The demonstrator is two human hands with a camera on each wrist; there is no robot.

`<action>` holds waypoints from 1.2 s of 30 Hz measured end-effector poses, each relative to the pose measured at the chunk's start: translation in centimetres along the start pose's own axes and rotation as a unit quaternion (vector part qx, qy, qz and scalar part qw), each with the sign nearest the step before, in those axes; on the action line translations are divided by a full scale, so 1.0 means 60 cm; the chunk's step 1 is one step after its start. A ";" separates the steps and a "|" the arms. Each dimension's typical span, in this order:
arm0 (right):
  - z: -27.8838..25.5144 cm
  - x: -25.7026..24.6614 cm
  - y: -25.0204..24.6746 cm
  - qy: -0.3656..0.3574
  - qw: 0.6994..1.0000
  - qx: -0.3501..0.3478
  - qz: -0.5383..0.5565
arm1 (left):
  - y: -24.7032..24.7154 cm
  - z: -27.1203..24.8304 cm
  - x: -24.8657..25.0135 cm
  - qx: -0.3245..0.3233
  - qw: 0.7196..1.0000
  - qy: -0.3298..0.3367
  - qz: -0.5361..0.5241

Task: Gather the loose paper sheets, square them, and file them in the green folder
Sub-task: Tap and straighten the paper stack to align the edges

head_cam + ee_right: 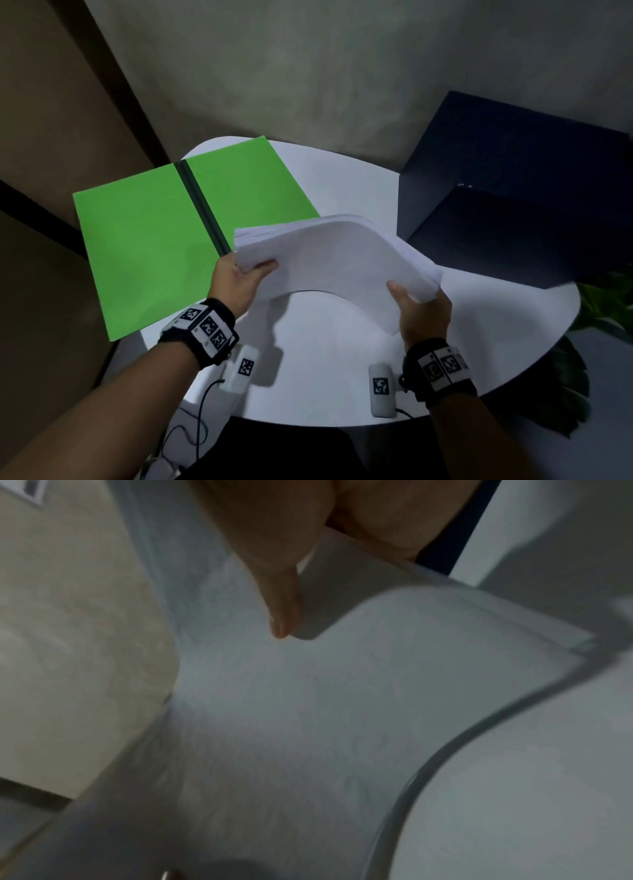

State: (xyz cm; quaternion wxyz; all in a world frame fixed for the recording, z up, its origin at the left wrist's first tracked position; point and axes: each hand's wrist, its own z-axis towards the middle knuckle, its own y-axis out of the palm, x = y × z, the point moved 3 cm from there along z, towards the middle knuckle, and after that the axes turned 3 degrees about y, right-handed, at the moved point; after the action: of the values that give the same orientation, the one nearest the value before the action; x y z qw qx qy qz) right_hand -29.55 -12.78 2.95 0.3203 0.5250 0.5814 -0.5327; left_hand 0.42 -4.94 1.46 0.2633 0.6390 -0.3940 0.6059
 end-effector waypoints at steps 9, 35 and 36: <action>-0.004 -0.004 -0.023 -0.041 0.999 0.005 0.022 | -0.025 0.001 0.002 -0.017 0.999 0.024 -0.040; -0.010 -0.053 -0.039 -0.273 0.947 0.020 -0.167 | -0.021 0.019 0.083 -0.012 0.951 0.268 0.152; -0.008 -0.055 -0.040 -0.285 0.937 0.011 -0.204 | -0.025 0.022 0.085 -0.032 0.936 0.289 0.197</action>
State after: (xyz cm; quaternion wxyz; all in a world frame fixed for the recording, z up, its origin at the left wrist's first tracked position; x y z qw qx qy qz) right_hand -30.94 -12.91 6.82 0.3506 0.2250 0.5545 -0.7204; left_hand 2.18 -6.13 6.53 0.2616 0.3370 -0.4386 0.7910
